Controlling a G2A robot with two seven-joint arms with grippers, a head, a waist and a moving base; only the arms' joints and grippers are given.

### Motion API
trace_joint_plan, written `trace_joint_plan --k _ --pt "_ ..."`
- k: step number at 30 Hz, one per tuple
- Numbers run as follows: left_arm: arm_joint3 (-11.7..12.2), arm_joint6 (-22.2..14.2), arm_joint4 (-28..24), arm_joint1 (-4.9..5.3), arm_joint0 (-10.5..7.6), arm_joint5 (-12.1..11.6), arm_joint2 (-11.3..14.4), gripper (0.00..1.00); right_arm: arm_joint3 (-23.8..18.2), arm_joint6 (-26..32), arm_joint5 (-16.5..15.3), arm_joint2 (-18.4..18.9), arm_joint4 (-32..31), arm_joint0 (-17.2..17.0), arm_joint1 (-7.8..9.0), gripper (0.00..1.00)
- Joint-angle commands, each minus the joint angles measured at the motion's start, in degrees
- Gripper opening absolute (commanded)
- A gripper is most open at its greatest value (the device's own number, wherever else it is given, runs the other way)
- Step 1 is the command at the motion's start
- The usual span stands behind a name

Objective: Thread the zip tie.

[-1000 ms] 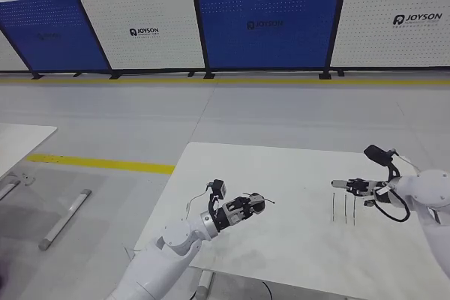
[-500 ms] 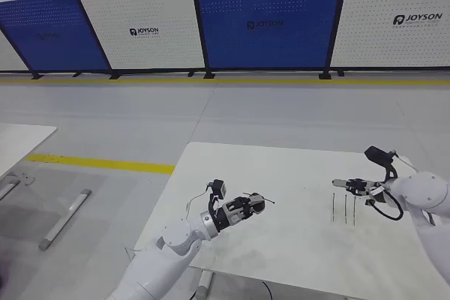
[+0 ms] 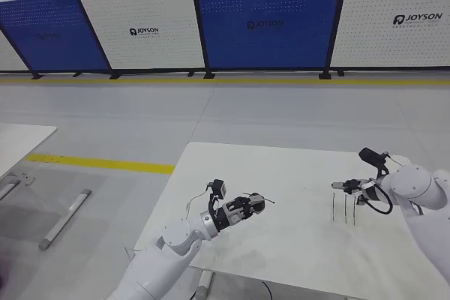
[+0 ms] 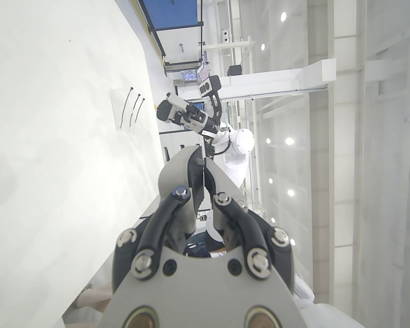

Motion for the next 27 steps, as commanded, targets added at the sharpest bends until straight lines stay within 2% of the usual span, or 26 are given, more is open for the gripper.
trace_joint_plan --k 1,6,8,14,18,21,24,25,26,27 --pt "0.00 0.00 0.00 0.00 0.00 0.00 0.00 0.00 0.87 -0.29 0.05 -0.25 0.06 0.08 -0.12 0.39" --pt "0.00 0.00 0.00 0.00 0.00 0.00 0.00 0.00 1.46 0.46 0.13 -0.52 -0.46 -0.18 -0.12 0.36" --pt "0.00 0.00 0.00 0.00 0.00 0.00 0.00 0.00 1.73 1.51 -0.62 -0.44 -0.58 -0.20 0.00 0.31" --pt "0.00 0.00 0.00 0.00 0.00 0.00 0.00 0.00 1.38 3.42 -2.06 -0.60 -2.74 -0.46 0.38 0.31" --pt "0.00 0.00 0.00 0.00 0.00 0.00 0.00 0.00 -0.08 4.38 -2.88 -0.56 -5.19 -1.09 0.81 0.42" --pt "0.00 0.00 0.00 0.00 0.00 0.00 0.00 0.00 -1.04 5.15 -3.38 -0.51 -6.66 -1.47 1.07 0.42" --pt "0.00 0.00 0.00 0.00 0.00 0.00 0.00 0.00 -1.40 6.57 -5.65 -0.81 -7.58 -1.32 1.22 0.44" --pt "0.00 0.00 0.00 0.00 0.00 0.00 0.00 0.00 -1.47 6.89 -6.41 -0.88 -7.38 -1.18 1.20 0.78" --pt "0.00 0.00 0.00 0.00 0.00 0.00 0.00 0.00 -1.58 6.98 -7.56 -0.91 -6.95 -0.99 1.16 0.99" --pt "0.00 0.00 0.00 0.00 0.00 0.00 0.00 0.00 -2.10 7.02 -9.24 -0.88 -6.04 -0.95 1.11 1.00"
